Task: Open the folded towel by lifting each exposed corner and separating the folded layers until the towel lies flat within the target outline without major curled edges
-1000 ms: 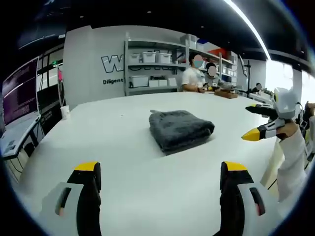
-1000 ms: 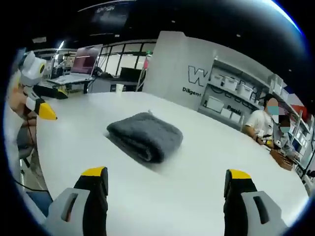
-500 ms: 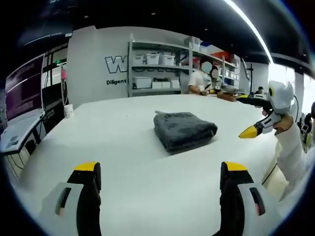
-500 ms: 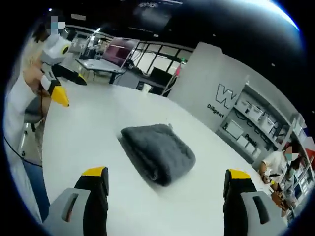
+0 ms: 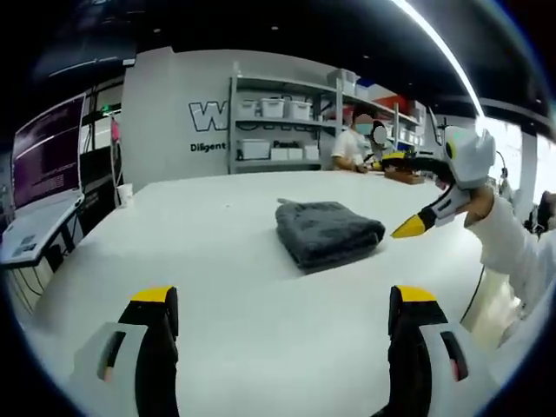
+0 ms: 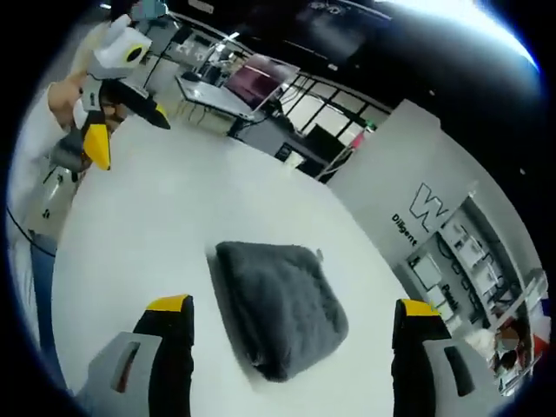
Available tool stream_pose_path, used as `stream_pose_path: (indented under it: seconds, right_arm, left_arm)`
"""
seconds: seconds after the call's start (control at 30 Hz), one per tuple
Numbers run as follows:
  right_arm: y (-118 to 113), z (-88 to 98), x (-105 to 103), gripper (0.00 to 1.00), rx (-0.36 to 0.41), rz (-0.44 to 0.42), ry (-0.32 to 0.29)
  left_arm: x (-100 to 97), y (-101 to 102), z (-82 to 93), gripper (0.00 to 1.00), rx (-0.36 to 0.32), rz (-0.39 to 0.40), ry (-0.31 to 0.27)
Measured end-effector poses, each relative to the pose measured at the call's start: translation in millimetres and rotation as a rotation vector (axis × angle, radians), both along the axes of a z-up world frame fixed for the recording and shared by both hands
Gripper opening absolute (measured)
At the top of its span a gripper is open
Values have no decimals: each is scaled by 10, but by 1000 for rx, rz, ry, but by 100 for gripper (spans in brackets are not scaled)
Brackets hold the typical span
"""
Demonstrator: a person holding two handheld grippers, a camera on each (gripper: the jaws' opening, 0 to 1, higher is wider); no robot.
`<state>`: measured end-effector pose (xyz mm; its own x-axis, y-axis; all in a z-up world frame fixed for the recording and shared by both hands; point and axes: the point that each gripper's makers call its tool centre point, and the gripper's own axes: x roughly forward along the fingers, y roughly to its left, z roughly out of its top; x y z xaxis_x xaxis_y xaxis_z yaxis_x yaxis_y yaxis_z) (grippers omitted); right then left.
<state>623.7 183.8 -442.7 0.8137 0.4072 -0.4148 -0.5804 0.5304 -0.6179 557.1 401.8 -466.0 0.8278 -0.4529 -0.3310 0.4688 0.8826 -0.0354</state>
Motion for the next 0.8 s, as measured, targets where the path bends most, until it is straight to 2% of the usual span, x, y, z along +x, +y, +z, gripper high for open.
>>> stream_pose_path:
  seconds: [0.07, 0.37, 0.5, 0.8]
  right_arm:
    - [123, -41, 91, 96, -20, 40, -1]
    - [396, -243, 418, 92, -103, 94, 3]
    - [521, -321, 475, 86, -109, 119, 12]
    - [936, -663, 496, 70, -109, 182, 85]
  left_arm:
    - [2, 26, 2, 100, -3, 7, -2]
    - [11, 70, -12, 100, -10, 19, 2]
    - [9, 81, -28, 100, -9, 20, 6]
    - [33, 75, -59, 100, -7, 20, 17]
